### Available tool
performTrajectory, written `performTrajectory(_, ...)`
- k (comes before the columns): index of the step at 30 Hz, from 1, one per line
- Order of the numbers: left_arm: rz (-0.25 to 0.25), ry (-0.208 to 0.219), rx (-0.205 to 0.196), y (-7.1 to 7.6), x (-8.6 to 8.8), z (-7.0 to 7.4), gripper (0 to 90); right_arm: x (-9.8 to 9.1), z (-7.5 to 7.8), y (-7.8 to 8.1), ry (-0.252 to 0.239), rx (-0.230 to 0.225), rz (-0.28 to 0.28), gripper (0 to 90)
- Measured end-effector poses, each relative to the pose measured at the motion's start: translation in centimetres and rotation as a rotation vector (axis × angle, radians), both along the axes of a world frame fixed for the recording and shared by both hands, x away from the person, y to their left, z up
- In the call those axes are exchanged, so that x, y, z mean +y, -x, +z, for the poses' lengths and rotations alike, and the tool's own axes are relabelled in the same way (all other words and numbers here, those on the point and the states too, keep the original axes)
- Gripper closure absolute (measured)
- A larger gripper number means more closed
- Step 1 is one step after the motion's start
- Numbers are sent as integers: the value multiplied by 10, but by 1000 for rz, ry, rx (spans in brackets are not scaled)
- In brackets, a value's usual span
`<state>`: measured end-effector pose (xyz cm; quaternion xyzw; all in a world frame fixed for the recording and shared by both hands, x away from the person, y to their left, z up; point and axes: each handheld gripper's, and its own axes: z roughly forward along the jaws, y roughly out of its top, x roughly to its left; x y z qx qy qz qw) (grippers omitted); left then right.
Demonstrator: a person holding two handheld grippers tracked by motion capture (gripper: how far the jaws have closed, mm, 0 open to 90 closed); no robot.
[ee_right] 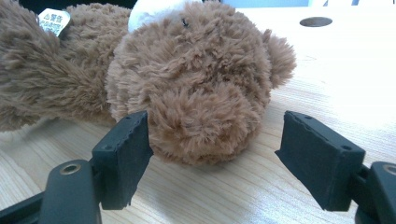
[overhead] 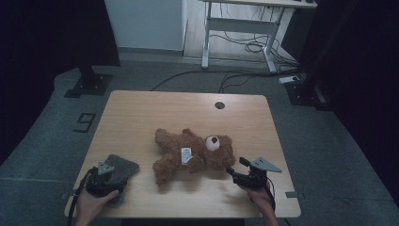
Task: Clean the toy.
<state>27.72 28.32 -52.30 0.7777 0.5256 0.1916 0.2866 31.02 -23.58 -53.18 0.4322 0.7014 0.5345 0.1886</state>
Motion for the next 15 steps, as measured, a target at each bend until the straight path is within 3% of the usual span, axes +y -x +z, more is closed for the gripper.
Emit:
performTrajectory(4,-31,67,-93,6,-6,26,216,-2,1,1,-7,-4,0,240)
performTrajectory(8,-71,98,-160,10,-17,45,210,-3,3,4,-13,-9,2,240)
performTrajectory(15,-129,157,-206,19,-36,50,209,0,4,16,-7,-15,31,240)
